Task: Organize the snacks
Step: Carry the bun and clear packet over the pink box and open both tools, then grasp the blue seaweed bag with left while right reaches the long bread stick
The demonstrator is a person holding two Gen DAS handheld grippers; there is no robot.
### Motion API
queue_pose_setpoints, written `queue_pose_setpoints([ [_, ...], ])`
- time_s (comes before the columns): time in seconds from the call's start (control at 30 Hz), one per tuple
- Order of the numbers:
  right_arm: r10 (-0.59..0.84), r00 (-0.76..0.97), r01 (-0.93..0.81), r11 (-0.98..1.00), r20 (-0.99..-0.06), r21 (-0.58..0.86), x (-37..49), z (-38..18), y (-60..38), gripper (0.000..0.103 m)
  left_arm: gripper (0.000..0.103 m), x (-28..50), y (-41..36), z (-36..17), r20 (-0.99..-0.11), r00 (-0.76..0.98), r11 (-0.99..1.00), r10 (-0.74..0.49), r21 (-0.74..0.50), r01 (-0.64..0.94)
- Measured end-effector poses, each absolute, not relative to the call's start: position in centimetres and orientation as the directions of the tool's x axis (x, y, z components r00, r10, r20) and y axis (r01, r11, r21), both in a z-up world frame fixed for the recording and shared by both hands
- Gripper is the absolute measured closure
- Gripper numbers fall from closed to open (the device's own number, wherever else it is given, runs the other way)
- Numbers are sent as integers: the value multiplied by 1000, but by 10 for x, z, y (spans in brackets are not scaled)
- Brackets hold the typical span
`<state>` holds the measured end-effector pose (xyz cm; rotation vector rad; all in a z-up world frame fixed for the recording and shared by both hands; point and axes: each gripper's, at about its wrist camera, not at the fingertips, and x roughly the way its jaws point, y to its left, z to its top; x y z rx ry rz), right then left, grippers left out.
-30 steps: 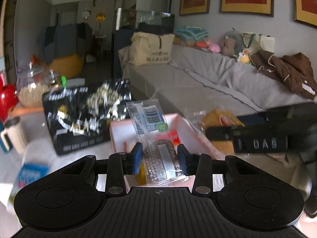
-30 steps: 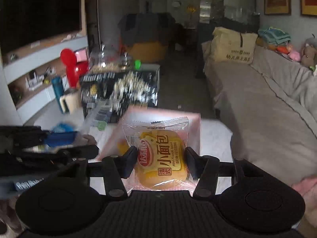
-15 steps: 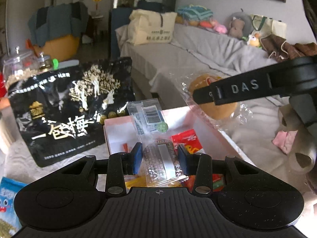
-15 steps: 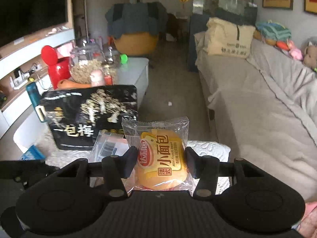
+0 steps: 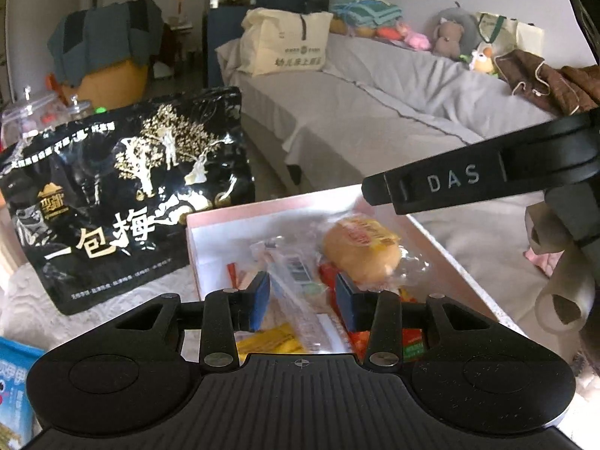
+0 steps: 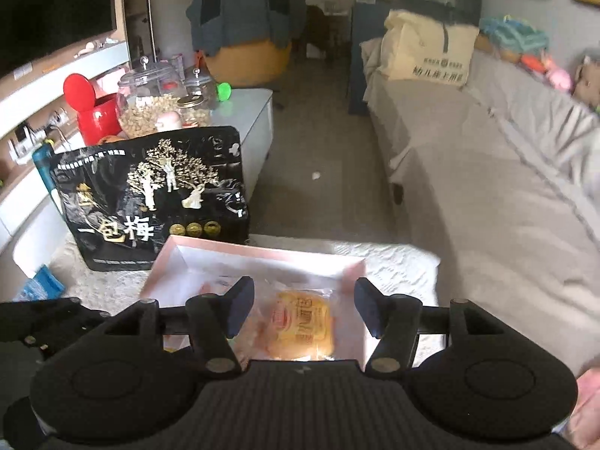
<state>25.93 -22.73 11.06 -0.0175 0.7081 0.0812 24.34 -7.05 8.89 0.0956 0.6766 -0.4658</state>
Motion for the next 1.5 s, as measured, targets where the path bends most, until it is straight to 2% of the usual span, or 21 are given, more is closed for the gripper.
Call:
queue_pose_setpoints([
  [0.17,54,762,-68,998,-645,3,251,113,-232,41,59,241,-69,94,-614,689,895,-385,-67,440],
  [0.33,44,746,-51,999,-664,8,246,112,-230,41,59,232,-48,104,-567,780,942,-264,21,334],
  [0.53,64,747,-96,995,-662,-12,240,117,-197,41,59,223,10,110,-562,810,970,-170,49,237],
  [0.77,150,730,-225,974,-667,-27,237,118,-124,41,59,214,84,111,-570,819,989,-66,69,128],
  [0.83,173,718,-257,966,-674,-26,235,116,-105,41,59,214,106,111,-572,819,993,-54,52,101],
  [0.97,225,671,-318,948,-706,0,231,106,-67,41,59,222,169,107,-587,808,997,-44,-72,2],
  [1.07,271,620,-348,936,-736,52,226,96,-44,41,60,231,211,92,-624,779,984,-56,-167,-63],
  [1.23,342,537,-382,914,-771,139,213,74,-1,41,60,241,245,63,-672,737,959,-68,-248,-138],
  [1.4,365,523,-420,897,-771,139,188,54,40,42,60,243,246,49,-690,718,958,-89,-258,-129],
  [1.5,330,533,-478,877,-779,45,168,41,55,42,60,245,241,44,-706,700,959,-105,-258,-117],
])
